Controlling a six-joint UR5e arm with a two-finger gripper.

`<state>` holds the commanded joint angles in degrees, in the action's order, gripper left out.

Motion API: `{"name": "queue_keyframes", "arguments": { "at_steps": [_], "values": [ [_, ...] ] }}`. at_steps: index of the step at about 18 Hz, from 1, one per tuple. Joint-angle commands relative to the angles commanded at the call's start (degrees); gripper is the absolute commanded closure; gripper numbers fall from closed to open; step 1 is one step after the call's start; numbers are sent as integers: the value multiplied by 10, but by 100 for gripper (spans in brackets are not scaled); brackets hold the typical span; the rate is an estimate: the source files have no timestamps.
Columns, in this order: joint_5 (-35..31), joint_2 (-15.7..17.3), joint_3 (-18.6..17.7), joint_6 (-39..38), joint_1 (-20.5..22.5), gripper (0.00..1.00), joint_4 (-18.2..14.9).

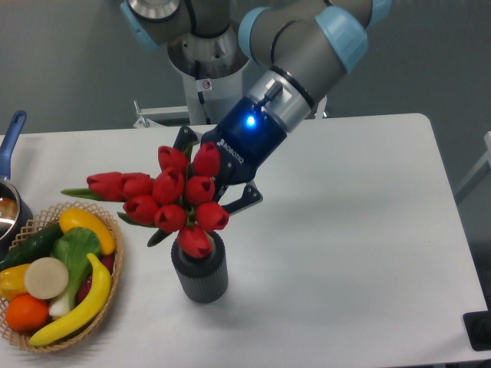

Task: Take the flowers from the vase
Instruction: 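Raise the tulip bunch higher and carry it away from the vase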

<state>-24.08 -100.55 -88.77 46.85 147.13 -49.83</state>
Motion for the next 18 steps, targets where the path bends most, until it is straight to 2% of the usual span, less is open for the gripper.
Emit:
{"name": "queue_keyframes", "arguments": {
  "at_steps": [4, 7, 10, 18],
  "values": [
    [-10, 10, -1, 7, 39, 55, 0],
    [-11, 6, -1, 66, 71, 55, 0],
    [-18, 4, -4, 86, 100, 56, 1],
    [-18, 0, -20, 144, 152, 56, 0]
  ]
}}
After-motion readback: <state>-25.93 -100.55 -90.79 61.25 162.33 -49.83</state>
